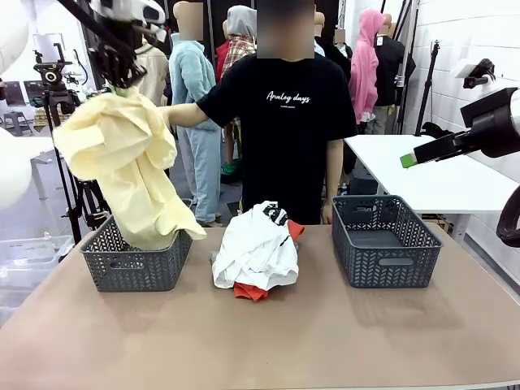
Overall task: Sort the tops and bottoms.
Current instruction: Sort the clothes according to human instructions.
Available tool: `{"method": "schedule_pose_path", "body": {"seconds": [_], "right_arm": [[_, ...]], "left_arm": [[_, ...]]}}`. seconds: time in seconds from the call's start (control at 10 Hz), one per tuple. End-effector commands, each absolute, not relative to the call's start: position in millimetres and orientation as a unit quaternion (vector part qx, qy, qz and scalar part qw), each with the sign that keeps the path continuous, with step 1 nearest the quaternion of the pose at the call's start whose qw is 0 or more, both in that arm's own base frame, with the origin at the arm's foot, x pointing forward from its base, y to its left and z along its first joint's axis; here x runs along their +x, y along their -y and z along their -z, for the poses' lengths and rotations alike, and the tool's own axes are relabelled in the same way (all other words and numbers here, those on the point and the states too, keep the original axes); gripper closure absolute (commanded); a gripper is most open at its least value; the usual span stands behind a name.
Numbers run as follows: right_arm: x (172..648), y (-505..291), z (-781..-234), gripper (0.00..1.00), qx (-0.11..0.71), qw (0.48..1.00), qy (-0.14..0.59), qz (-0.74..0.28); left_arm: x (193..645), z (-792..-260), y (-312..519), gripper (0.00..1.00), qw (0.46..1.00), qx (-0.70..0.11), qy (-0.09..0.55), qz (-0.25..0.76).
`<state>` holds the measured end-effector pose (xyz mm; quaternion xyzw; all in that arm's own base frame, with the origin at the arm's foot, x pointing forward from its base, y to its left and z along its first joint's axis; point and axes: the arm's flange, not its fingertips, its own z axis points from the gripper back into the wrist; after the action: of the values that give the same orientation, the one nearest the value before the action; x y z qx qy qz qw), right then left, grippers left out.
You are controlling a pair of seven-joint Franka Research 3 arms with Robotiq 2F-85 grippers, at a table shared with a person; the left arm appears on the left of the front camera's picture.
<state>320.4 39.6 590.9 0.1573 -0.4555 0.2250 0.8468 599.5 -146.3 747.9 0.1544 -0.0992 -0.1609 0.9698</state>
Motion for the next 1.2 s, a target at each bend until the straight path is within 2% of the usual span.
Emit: {"method": "schedule_pose_path", "body": {"seconds": [0.0,0.1,0.2,0.5,0.6,0.7,0.9,1.1], "right_arm": [[321.1,-39.7,-589.5,0.00,0.162,0.848,0.451,-0.224],[321.1,-39.7,-589.5,0.00,0.162,0.848,0.451,-0.224],[321.1,-39.7,-589.5,0.00,0.162,0.848,0.451,-0.224],[321.1,-39.7,-589.5,0.00,0.162,0.848,0.451,-0.224],[321.1,-39.7,-589.5,0.00,0.162,0.848,0.451,-0.224],[321.1,-39.7,-589.5,0.00,0.162,0.848,0.451,-0.224],[321.1,-39.7,-589.5,0.00,0.162,0.848,0.451,-0.224],[321.1,-39.7,-589.5,0.00,0.162,0.848,0.451,-0.224]], "left_arm": [[497.9,-625.8,101.0,1.00,0.972,0.131,0.129,0.150],[494.1,-631.4,94.8,1.00,0.973,0.117,0.143,0.136],[609.7,-729.1,147.2,1.00,0.971,0.147,0.102,0.158],[609.7,-729.1,147.2,1.00,0.971,0.147,0.102,0.158],[603.7,-714.1,143.5,1.00,0.973,0.138,0.105,0.153],[616.0,-684.3,133.6,1.00,0.980,0.111,0.090,0.136],[611.8,-633.4,112.3,1.00,0.993,0.046,0.057,0.098],[609.8,-577.8,103.9,1.00,0.994,0.019,0.074,0.078]]}}
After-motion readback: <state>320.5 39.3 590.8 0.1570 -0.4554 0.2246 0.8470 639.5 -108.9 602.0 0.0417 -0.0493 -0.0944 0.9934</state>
